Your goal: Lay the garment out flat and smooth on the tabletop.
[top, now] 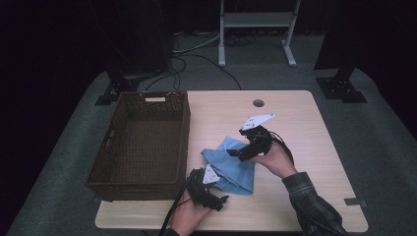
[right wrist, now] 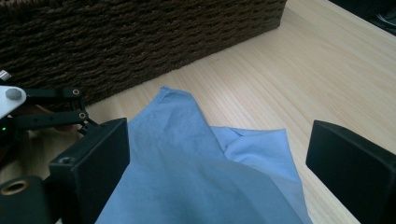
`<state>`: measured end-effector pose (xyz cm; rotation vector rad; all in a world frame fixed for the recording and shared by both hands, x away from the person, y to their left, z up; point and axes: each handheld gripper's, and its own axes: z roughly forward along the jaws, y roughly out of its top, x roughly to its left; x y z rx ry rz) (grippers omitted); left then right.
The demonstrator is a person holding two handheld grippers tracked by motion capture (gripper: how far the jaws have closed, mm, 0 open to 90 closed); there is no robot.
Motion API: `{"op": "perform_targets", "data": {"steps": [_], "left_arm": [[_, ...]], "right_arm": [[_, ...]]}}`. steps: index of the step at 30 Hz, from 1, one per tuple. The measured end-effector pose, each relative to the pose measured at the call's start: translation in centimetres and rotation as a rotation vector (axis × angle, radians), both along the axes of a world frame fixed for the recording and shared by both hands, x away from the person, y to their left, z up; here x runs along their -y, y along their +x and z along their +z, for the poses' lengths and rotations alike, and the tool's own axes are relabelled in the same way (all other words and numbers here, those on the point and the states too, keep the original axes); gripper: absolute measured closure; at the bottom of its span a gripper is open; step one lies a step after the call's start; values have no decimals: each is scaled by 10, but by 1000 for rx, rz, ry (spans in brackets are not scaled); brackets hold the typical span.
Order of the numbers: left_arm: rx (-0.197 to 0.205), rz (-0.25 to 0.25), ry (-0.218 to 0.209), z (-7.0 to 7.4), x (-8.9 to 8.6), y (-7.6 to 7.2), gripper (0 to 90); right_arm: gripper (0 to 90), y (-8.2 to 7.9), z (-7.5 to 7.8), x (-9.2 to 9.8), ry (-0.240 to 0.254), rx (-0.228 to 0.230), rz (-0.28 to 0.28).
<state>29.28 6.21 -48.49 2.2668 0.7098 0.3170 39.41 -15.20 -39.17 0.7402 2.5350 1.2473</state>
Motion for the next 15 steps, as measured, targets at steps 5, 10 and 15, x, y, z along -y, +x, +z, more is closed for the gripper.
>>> {"op": "perform_targets", "data": {"steps": [5,10,15], "left_arm": [[0,0,0,0,0,0,0],[1,-1,1,0,0,0,0],[1,0,2,0,0,0,0]], "right_arm": [[53,3,0,-7,-5,-3,8],[53,6,0,-14,-5,-6,15],[53,8,-1,-20,-2,-12,22]]}}
